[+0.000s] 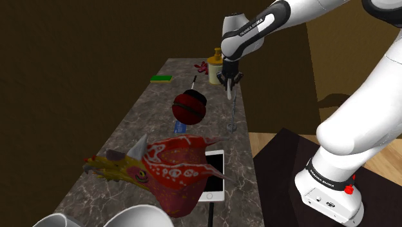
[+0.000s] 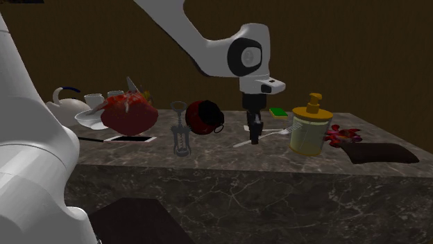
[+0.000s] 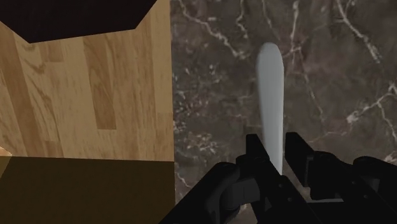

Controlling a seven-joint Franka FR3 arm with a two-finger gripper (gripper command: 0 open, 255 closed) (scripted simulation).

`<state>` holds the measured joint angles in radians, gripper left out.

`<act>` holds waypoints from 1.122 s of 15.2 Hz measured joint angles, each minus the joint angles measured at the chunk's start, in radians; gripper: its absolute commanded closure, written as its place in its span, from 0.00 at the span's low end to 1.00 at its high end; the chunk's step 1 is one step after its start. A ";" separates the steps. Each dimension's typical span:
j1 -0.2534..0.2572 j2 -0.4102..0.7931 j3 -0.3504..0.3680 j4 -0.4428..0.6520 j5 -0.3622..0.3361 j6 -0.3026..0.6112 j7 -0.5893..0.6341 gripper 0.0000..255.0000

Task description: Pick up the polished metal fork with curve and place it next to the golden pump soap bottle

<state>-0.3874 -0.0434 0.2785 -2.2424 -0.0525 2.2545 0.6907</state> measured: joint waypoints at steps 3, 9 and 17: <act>0.001 0.019 0.002 -0.023 -0.009 0.040 0.010 1.00; 0.000 0.066 0.001 -0.051 -0.033 0.118 0.030 1.00; 0.000 0.074 0.001 -0.056 -0.036 0.126 0.031 0.00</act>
<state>-0.3870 0.0308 0.2794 -2.2980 -0.0885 2.3808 0.7220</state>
